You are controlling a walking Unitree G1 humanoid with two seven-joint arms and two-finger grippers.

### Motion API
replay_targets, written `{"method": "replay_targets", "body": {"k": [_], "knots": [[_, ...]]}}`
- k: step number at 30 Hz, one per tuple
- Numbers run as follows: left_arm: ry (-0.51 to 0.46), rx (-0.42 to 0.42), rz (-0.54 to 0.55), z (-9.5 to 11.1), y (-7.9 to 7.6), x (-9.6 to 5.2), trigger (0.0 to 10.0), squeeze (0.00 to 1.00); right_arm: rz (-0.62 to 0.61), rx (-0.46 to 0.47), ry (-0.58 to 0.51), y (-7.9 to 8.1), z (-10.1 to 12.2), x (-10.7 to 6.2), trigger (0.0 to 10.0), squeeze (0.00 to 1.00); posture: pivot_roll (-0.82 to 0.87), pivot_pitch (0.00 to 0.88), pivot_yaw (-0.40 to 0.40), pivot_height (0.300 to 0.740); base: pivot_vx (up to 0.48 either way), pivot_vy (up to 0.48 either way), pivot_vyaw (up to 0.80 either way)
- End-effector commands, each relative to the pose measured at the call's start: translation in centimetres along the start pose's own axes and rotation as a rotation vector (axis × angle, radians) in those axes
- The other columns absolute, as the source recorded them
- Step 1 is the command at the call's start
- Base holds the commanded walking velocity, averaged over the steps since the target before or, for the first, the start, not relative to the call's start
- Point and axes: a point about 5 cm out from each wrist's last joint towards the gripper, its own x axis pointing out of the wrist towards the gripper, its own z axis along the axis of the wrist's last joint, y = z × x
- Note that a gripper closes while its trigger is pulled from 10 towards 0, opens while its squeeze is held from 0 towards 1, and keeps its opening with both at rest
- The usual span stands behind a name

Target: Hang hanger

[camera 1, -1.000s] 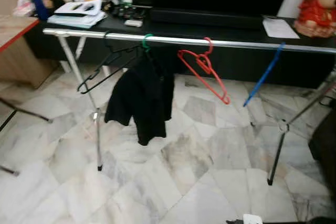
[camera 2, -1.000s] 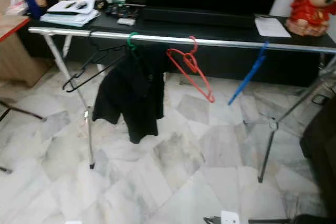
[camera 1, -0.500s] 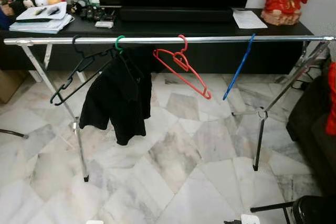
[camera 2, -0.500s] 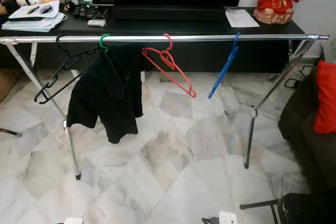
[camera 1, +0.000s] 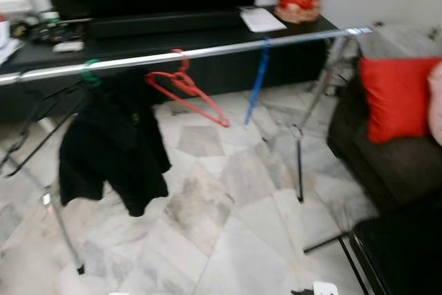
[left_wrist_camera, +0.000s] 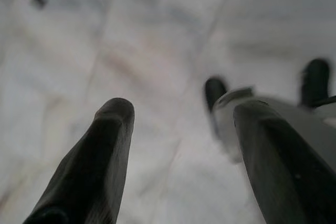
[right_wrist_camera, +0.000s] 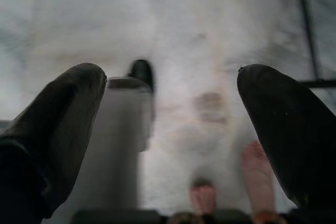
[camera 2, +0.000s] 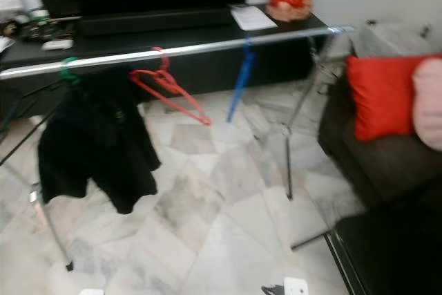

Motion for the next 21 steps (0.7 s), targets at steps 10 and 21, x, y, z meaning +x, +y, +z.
{"method": "replay_targets", "body": {"k": [10, 21], "knots": [[0.048, 0.004, 0.001, -1.42, 0.17, -0.27, 10.0, 0.00, 0.004, 0.008, 0.008, 0.30, -0.15, 0.00, 10.0, 0.00, 0.00, 0.135, 0.000, 0.740, 0.000, 0.000, -0.79], [0.048, 0.004, 0.001, -1.42, 0.17, -0.27, 10.0, 0.00, 0.004, 0.008, 0.008, 0.30, -0.15, 0.00, 10.0, 0.00, 0.00, 0.135, 0.000, 0.740, 0.000, 0.000, -0.79]]}}
